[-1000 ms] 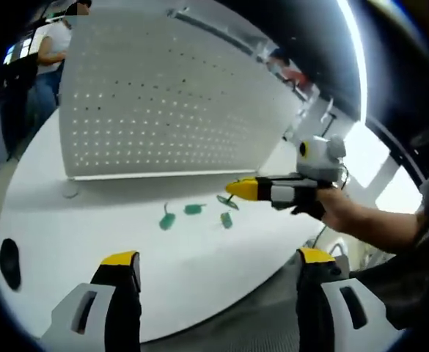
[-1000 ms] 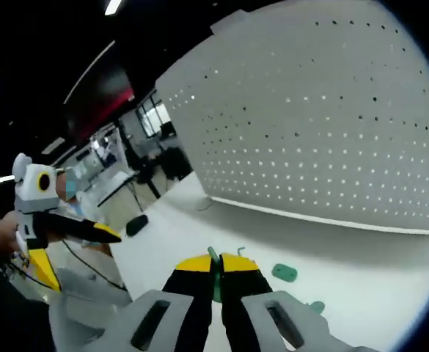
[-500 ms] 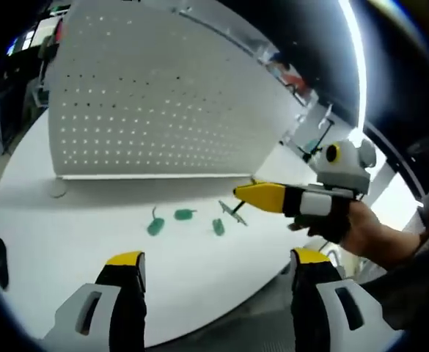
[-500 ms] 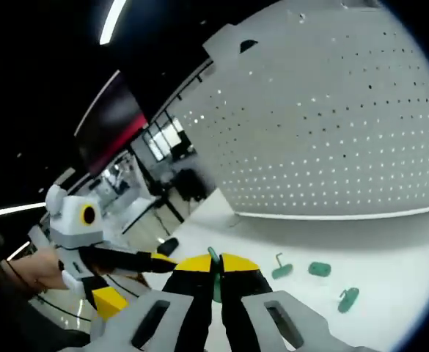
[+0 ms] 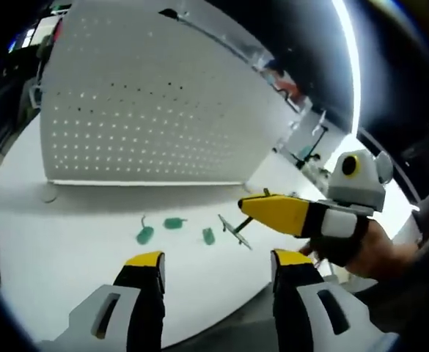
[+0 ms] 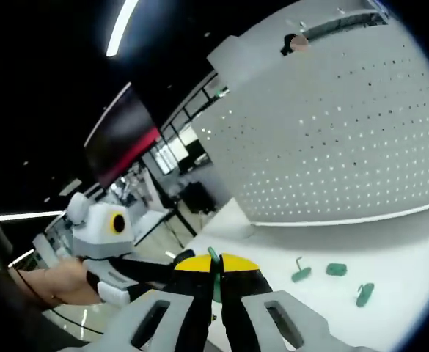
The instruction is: Insert the hook assembly into the mounting plate slot until the hook locks in place.
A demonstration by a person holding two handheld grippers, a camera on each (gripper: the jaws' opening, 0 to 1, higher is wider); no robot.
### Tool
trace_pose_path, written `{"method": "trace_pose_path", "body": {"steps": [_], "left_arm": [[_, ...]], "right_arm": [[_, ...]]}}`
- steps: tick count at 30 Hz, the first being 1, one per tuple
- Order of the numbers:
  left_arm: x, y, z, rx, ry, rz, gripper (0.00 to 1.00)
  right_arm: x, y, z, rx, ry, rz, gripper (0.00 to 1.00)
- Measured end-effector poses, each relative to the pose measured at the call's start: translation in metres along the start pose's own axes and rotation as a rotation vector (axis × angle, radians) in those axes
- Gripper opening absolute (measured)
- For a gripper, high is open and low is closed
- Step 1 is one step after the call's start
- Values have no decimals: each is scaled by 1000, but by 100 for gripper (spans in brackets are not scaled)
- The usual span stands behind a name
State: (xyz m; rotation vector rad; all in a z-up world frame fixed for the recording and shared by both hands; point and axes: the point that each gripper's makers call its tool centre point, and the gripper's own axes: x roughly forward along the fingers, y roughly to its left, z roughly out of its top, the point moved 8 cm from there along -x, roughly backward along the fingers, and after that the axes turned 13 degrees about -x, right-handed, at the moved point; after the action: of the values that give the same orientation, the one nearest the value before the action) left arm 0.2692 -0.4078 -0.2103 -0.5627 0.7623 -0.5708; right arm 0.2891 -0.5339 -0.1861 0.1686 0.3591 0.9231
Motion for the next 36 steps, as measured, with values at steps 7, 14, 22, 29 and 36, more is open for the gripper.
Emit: {"method": "trace_pose_path", "body": {"steps": [7,14,22,29,36], "left_arm": [[-4,-3,4,-24,-25,-35,44],[-5,-8,4,-31,-50,-69,33],[-9,-11,7,-109,-92,-137,19],[-10,-14,7,-153,-101,-183,7],[-9,-15,7,-140,-87,-173,5]], "right_arm": [[-4,12,5,-18,-35,-1,0],[-4,17,8,-47,-60,-6,0],[-6,27,8,-166,-84,-9,0],[-5,26,9,-202,-82,-13,0],[-5,26,8,-218,-73,-13,0]]}}
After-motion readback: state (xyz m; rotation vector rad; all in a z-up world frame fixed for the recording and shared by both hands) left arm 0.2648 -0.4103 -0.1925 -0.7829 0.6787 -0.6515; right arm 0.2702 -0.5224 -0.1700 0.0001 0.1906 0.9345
